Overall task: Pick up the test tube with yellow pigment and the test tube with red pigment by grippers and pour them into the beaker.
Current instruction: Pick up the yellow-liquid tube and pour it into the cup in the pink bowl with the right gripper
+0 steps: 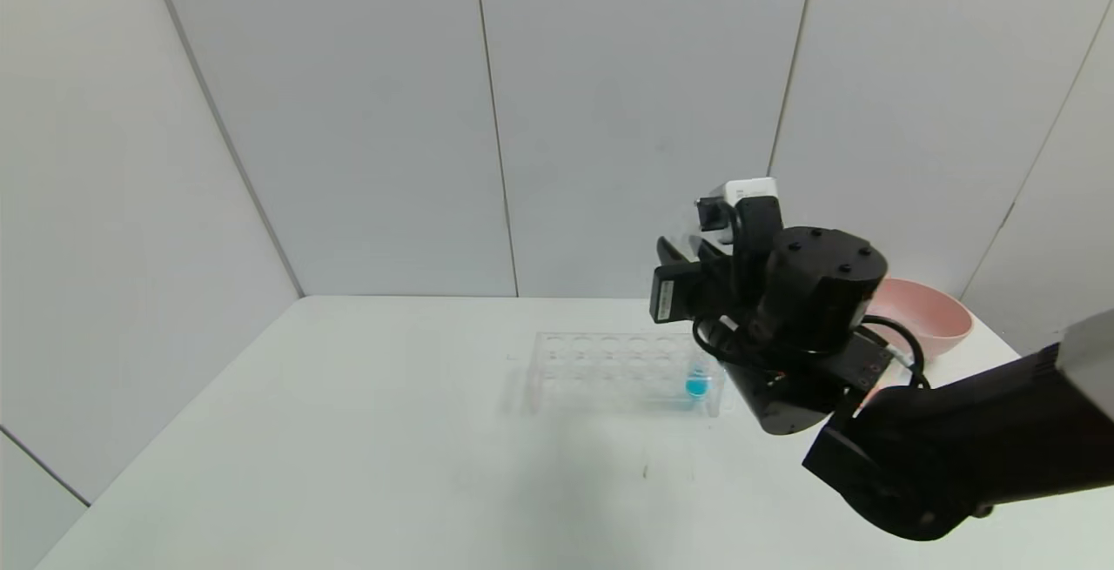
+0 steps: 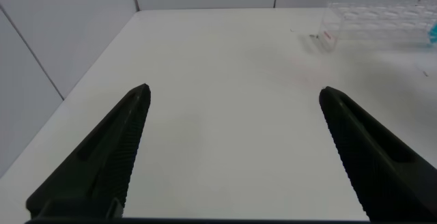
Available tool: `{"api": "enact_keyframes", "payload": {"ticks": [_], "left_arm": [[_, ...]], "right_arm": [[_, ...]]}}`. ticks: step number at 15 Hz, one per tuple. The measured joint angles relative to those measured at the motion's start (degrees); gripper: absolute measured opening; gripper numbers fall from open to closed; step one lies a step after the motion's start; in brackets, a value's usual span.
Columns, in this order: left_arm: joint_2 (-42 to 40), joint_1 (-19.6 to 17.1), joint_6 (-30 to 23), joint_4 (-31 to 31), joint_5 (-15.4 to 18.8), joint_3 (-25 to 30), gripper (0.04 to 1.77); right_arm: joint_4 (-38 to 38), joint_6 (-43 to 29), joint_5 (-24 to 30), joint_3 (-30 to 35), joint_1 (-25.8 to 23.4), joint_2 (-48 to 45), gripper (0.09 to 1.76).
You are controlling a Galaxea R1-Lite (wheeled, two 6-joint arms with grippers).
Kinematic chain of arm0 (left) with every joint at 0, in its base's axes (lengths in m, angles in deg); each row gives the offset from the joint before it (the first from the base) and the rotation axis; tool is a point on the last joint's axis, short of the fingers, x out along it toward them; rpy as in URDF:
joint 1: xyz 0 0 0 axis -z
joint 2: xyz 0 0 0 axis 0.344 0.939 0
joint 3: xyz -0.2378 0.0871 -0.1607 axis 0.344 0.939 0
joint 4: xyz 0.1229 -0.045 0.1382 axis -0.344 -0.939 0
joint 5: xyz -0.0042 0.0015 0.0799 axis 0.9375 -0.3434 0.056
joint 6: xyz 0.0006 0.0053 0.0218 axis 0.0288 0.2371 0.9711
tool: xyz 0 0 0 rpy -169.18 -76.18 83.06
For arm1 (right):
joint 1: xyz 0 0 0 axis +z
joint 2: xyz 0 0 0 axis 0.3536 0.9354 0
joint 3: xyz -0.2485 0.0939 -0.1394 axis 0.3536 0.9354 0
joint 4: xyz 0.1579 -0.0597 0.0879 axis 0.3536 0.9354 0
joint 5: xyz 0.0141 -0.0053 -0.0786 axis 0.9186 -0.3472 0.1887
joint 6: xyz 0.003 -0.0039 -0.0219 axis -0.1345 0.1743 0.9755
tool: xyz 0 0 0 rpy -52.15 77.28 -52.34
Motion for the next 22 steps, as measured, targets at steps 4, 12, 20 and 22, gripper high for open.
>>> {"api": "enact_keyframes", "payload": {"ticks": [4,12,20,22], "left_arm": [[0.0,0.0,0.0,0.0,0.0,0.0,1.76],[0.0,0.0,0.0,0.0,0.0,0.0,1.76],[0.0,0.0,0.0,0.0,0.0,0.0,1.76],[0.0,0.0,0.0,0.0,0.0,0.0,1.76]], "right_arm": [[-0.2,5.4,0.6,5.4,-9.4,-5.9,0.52],[-0.4,11.9,24.3,8.4,-39.3,-8.0,0.52],[-9.0,24.3,36.4,9.9,-51.5,1.3,0.52],[-11.6,26.9,38.0,11.5,-51.6,2.6,0.52]]}}
